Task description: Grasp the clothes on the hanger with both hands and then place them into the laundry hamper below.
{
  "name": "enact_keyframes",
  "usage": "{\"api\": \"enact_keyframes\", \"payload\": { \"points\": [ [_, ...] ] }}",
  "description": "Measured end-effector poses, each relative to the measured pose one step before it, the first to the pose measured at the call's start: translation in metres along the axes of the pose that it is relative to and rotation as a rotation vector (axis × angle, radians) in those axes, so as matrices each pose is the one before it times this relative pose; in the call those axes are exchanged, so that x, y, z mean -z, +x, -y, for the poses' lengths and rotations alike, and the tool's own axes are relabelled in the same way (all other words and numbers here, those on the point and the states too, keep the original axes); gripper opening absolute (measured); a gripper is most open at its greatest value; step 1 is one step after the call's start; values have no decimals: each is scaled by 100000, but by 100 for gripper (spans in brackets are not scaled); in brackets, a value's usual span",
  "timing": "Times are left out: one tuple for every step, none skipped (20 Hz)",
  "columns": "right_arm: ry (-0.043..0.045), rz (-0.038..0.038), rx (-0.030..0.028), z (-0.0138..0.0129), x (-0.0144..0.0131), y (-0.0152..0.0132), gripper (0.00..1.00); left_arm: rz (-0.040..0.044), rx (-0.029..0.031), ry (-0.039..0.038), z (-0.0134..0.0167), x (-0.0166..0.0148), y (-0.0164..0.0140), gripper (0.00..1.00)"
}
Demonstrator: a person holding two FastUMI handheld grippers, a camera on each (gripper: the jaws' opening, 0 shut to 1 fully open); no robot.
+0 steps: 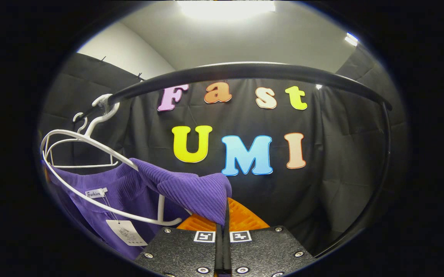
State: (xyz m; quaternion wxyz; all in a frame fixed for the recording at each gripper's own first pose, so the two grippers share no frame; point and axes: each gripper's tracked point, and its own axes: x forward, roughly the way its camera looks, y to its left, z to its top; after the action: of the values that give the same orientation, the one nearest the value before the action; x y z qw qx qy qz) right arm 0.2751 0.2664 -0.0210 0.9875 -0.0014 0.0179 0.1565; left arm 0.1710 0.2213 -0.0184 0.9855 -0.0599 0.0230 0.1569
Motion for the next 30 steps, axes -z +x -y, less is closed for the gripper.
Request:
{"api": "enact_keyframes", "payload": {
  "points": [
    [254, 76, -385, 231, 5, 287, 0, -166, -401, 233, 423, 69, 234, 5],
    [-113, 76, -34, 239, 108, 326, 0, -73, -396, 237, 312, 167, 3, 5],
    [-14, -29, -224, 334, 116, 268, 0, -145, -406, 254, 373, 47, 73, 5],
    [896, 197, -410, 259, 179, 112, 0, 94, -573, 278, 349, 118, 15, 5],
    [700, 162, -436, 93, -63, 232, 0, 189, -416, 184, 162, -9, 42, 5],
    [-271, 345, -107, 328, -44, 226, 0, 34, -458, -59, -111, 8, -112, 5],
    [-823, 233, 375, 399, 12, 266, 0, -45, -251, -251, 127, -12, -33, 5],
    [-82, -6, -272, 247, 136, 159, 0, -101, -266, -309, 407, 113, -198, 5],
    [-145, -24, 579, 363, 130, 183, 0, 121, -90, -101, 436, -11, -115, 5],
    [-11, 60, 449, 573, 138, 32, 0, 56, 89, 446, 517, 47, -238, 5],
    [-14, -326, 1737, 822, 246, 47, 0, -81, 47, 744, 669, 57, -47, 5],
    [183, -677, 1368, 972, 451, 173, 0, -303, 226, 550, 986, 398, 475, 5],
    [1078, -1329, 476, 739, 498, 84, 0, -337, 416, 55, 1010, 378, 162, 5],
    [1661, -1177, -271, 299, 611, 19, 0, -223, 582, 26, 1020, 237, 204, 5],
    [843, -1238, -282, 293, 537, -9, 0, -278, 11, 463, 902, 162, 383, 5],
    [-386, -786, -273, 462, 511, 9, 0, -639, -27, 557, 727, 306, 556, 5],
    [-862, -436, -310, 400, 341, -36, 0, -719, 233, 433, 614, 318, 155, 5],
    [-719, -477, -420, -21, 310, 157, 0, -871, 316, 402, 460, 652, -167, 5],
    [-97, -259, -428, -8, 28, -15, 0, -743, 377, 647, 478, 431, -21, 5],
    [288, -542, -422, -8, 263, -60, 0, -845, 391, 850, 491, 362, -114, 5],
    [350, -714, -407, 78, 371, -21, 0, -940, 598, 794, 528, 331, -83, 5],
    [-17, -1079, -677, 516, 748, -224, 0, -989, 1243, 459, 651, 378, -5, 5],
    [-412, -1077, -579, 527, 588, -413, 0, -755, 1159, 461, 589, 288, 40, 5],
    [-594, -1388, -29, 706, 901, -858, 0, -720, 688, 524, 245, 147, -42, 5],
    [-383, -1719, -266, 286, 591, -697, 0, -762, 565, 329, 87, 376, -172, 5],
    [117, -1620, -172, 46, 605, -836, 0, -666, 671, 193, 223, 261, -176, 0],
    [30, -1145, -289, -94, 269, -747, 0, -584, 859, 330, 232, 243, -352, 5],
    [-178, -866, 186, -67, 212, -873, 0, -587, 1036, 577, 44, 354, -454, 5],
    [-314, -668, -43, -173, 193, -1068, 0, -488, 1049, 793, -102, 301, -617, 0],
    [-592, -995, -181, -289, 267, -1167, 0, -580, 1321, 354, -201, 580, -928, 0]
  ]
}}
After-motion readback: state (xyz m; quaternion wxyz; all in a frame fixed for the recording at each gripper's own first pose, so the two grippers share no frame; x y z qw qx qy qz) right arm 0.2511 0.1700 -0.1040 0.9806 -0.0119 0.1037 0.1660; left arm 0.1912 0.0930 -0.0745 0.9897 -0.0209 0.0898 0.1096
